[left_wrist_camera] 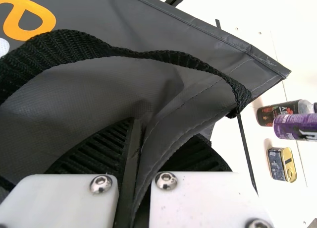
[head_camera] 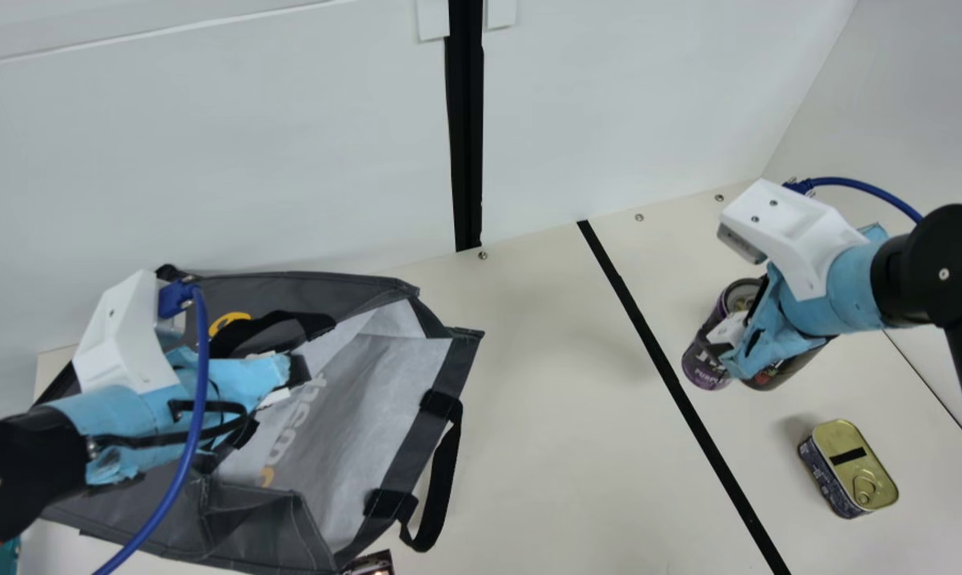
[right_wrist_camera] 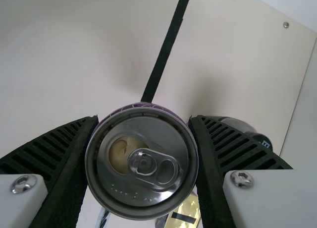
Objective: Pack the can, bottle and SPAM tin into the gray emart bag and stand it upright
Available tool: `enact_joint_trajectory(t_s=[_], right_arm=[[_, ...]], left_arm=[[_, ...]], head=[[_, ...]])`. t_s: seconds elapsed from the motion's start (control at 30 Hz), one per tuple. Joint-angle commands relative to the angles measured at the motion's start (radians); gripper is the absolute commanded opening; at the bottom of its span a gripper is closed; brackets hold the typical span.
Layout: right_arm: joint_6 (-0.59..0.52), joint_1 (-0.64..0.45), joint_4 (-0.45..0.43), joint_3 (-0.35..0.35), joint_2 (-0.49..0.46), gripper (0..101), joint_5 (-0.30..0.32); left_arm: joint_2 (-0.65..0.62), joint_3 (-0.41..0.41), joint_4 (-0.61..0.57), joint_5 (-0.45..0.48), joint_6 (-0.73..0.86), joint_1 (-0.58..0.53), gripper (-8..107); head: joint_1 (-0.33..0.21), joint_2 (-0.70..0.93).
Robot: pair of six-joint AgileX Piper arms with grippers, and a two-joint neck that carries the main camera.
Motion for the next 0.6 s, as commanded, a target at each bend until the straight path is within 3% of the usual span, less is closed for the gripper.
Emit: enact_joint_trajectory(t_s=[0.0,0.57], right_arm=[[0.0,0.007,-0.006,0.024,-0.023,0,0.0],[-0.065,0.074,0.0,0.175,-0.15,0,0.0]], left_arm=[[0.0,0.0,0.0,0.0,0.0,0.0,-8],[0.0,0.0,0.0,0.0,0.0,0.0,-8]], head=[[-0.023,-0.001],[-0.023,-0.001]])
